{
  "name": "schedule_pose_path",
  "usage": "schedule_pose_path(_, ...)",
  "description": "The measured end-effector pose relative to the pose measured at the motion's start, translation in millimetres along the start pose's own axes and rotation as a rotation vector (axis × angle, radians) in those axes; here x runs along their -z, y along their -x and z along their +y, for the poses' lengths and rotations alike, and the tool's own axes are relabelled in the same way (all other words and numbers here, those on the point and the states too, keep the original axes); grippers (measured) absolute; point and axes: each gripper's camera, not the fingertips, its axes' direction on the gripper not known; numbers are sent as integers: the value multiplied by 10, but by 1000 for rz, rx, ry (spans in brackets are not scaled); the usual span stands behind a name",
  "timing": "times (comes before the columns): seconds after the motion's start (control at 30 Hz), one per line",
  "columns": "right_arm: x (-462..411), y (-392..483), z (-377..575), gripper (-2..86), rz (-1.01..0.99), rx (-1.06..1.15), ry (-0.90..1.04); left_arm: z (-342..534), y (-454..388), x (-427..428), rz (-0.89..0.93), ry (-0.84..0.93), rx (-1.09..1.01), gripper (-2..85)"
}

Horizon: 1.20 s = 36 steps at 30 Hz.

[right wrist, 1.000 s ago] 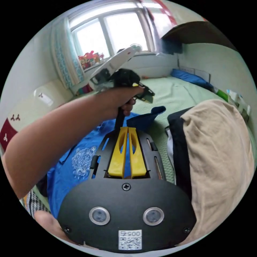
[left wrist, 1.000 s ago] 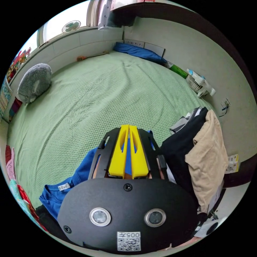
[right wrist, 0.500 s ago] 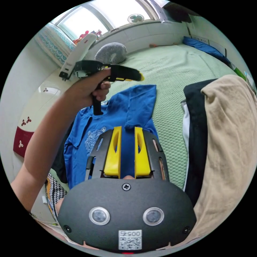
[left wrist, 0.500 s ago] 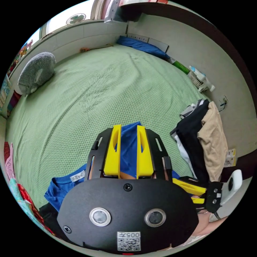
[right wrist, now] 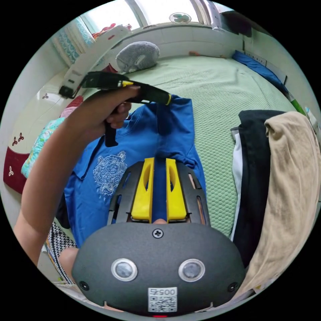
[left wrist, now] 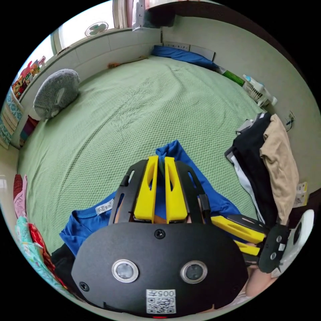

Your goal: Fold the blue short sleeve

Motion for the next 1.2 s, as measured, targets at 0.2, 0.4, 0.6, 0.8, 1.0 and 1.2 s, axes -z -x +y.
schedule_pose_path(0.2,-43,-149,-46,62,-43,-57,-10,393,559,0,91,-65,146,51)
schedule_pose_path(0.4,-181,-192,-94,64,-15,-67,14,576,967,-309,187,-47,201,53)
schedule_pose_path(0.6,-256,-402,-120,51,-80,-194,-27,430,974,-385,162,-32,131,53)
schedule_pose_path(0.8,-252,-727,-62,-5,-186,-334,-79,419,1067,-486,175,-27,126,52)
schedule_pose_path(1.0,48,-758,-56,-14,-254,-270,-110,490,1252,-541,214,-37,147,52)
schedule_pose_path(1.2,170,-559,-36,-14,-320,-149,-101,716,1466,-396,269,-106,130,52)
